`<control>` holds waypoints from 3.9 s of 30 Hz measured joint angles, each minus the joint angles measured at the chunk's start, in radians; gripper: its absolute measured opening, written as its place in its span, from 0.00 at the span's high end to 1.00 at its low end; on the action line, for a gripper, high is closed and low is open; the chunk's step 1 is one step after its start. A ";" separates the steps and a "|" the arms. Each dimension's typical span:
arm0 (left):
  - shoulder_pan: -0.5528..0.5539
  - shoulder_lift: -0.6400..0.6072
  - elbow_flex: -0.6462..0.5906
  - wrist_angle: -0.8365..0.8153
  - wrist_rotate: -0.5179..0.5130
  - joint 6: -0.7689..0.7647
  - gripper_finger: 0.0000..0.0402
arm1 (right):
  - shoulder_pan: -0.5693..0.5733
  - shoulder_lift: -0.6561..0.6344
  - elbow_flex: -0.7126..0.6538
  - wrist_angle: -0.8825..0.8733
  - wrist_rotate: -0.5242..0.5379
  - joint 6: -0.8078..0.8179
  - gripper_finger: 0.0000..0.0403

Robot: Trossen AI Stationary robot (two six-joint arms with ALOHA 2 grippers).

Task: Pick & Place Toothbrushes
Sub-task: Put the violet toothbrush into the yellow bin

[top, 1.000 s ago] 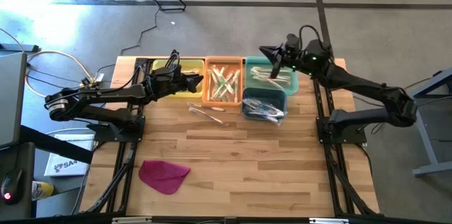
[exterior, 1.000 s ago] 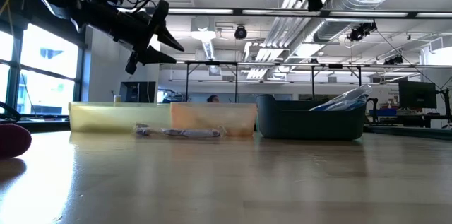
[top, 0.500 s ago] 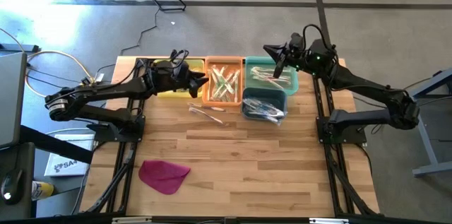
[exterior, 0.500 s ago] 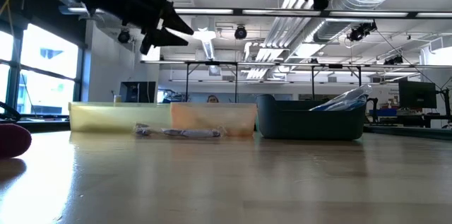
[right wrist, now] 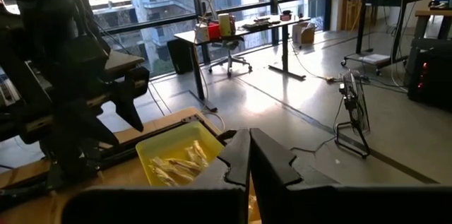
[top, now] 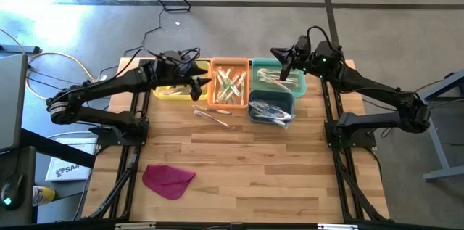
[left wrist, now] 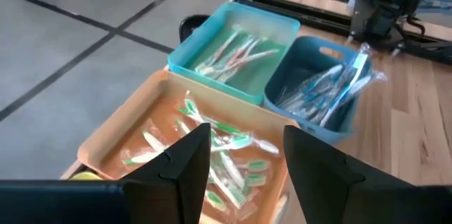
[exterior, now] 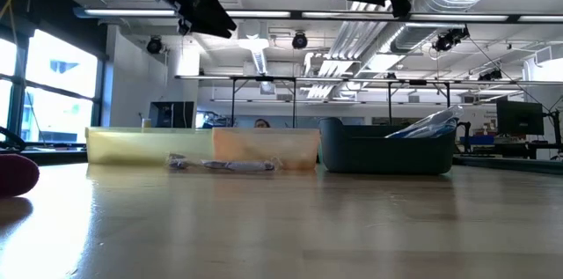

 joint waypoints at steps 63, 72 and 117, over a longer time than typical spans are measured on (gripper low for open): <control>-0.230 0.389 0.204 -0.238 -0.051 0.125 0.56 | 0.000 0.001 0.000 -0.175 -0.004 -0.133 0.99; -0.243 0.466 0.204 -0.244 -0.025 0.256 0.56 | 0.000 0.001 0.000 -0.167 -0.004 -0.132 0.99; -0.327 0.766 0.202 -0.234 0.024 0.290 0.56 | 0.001 0.072 0.000 -0.191 -0.010 -0.122 0.99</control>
